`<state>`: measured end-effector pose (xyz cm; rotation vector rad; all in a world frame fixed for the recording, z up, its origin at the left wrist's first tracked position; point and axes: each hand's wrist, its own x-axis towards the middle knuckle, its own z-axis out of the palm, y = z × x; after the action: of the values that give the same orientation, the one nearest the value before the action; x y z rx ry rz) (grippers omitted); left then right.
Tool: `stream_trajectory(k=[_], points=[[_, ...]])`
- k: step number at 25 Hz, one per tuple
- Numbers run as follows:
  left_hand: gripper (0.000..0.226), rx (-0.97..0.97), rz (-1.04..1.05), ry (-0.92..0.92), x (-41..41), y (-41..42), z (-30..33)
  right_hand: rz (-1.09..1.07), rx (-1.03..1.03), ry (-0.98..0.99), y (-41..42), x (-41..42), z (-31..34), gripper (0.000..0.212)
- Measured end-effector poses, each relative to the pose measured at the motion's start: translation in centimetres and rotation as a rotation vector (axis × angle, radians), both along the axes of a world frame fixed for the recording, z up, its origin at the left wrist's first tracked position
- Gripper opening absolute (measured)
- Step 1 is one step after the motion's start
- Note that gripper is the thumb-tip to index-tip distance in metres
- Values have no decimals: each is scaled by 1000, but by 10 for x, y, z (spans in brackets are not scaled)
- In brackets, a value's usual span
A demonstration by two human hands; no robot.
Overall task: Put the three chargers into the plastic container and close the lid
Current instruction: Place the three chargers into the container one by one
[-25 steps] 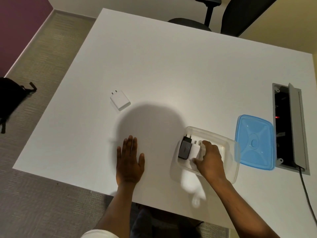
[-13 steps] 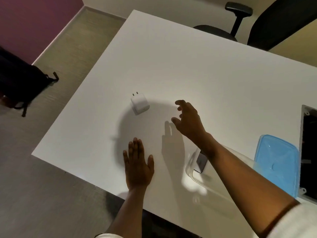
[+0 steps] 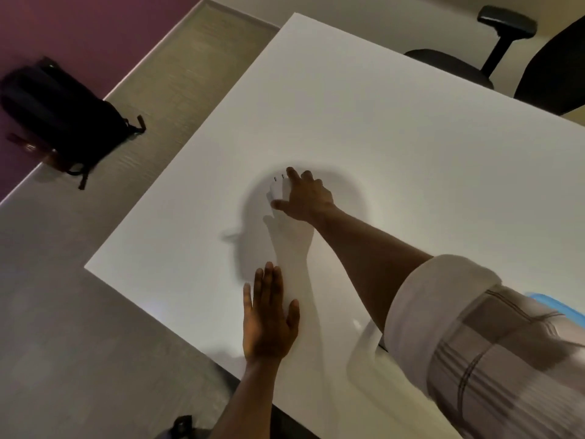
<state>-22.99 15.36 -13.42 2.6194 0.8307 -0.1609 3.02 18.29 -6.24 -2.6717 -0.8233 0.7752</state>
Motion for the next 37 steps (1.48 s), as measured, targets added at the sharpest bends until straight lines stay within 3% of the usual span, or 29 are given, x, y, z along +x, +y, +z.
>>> stream_trajectory(k=[6,15,22,25,29,32,37], points=[[74,-36,77,-37,0,-2,13,-78,39,-57,-8,-17,-3,72],[72,28,-10,50,3,-1,7,-202,0,-32,-120,-76,4,73],[71,93,-47,-45,-1,-3,-1,-417,267,-72,-168,-110,57,73],[72,29,-62,-16,1,-7,3,-559,389,-115,-220,-145,84,70],[73,-126,-83,34,7,-23,29,-694,400,-144,-291,-194,92,75],[80,-225,-194,-67,14,-38,51,-776,325,-170,-326,-213,87,74],[101,-311,-566,-187,38,-70,91,-902,334,-215,-353,-224,77,69]])
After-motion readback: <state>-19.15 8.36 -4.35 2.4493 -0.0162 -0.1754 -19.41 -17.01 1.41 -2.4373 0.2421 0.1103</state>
